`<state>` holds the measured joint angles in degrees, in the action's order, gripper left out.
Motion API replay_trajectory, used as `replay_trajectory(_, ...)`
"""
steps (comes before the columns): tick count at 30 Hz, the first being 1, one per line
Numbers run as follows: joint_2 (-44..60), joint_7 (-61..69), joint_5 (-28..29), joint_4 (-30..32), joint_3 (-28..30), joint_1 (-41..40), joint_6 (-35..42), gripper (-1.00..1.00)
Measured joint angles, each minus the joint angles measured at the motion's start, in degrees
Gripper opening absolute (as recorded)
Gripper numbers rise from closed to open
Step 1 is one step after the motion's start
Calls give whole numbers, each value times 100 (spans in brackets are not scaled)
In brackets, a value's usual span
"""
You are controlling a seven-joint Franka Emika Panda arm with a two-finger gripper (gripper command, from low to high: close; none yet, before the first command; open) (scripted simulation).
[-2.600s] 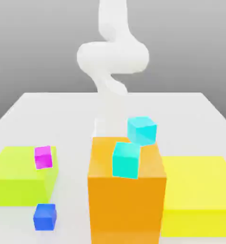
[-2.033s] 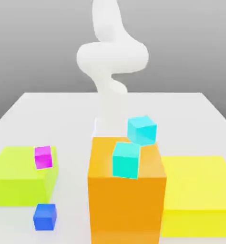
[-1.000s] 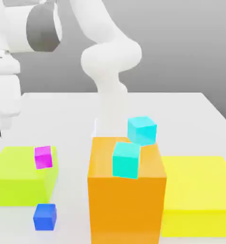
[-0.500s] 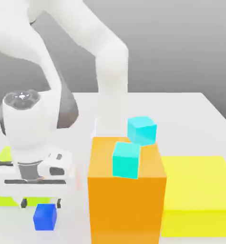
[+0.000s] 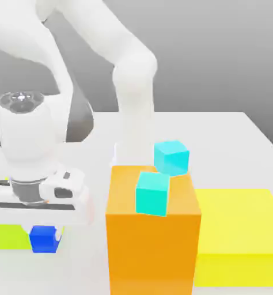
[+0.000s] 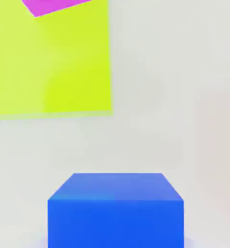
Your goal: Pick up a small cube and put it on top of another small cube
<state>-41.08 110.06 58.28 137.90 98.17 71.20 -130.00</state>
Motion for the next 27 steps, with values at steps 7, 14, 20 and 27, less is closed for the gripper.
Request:
replay_trajectory(7,40,-1228,-971,-235,-2215,-1530,1002,-100)
replay_trajectory(14,83,-2942,-1691,-559,-3702,-1923,1804,-100)
replay_trajectory(20,550,-4491,-2414,-812,-4358,-1647,2064,-100)
replay_trajectory(27,1652,-6034,-3630,-1006,-4402,-902,1808,-100)
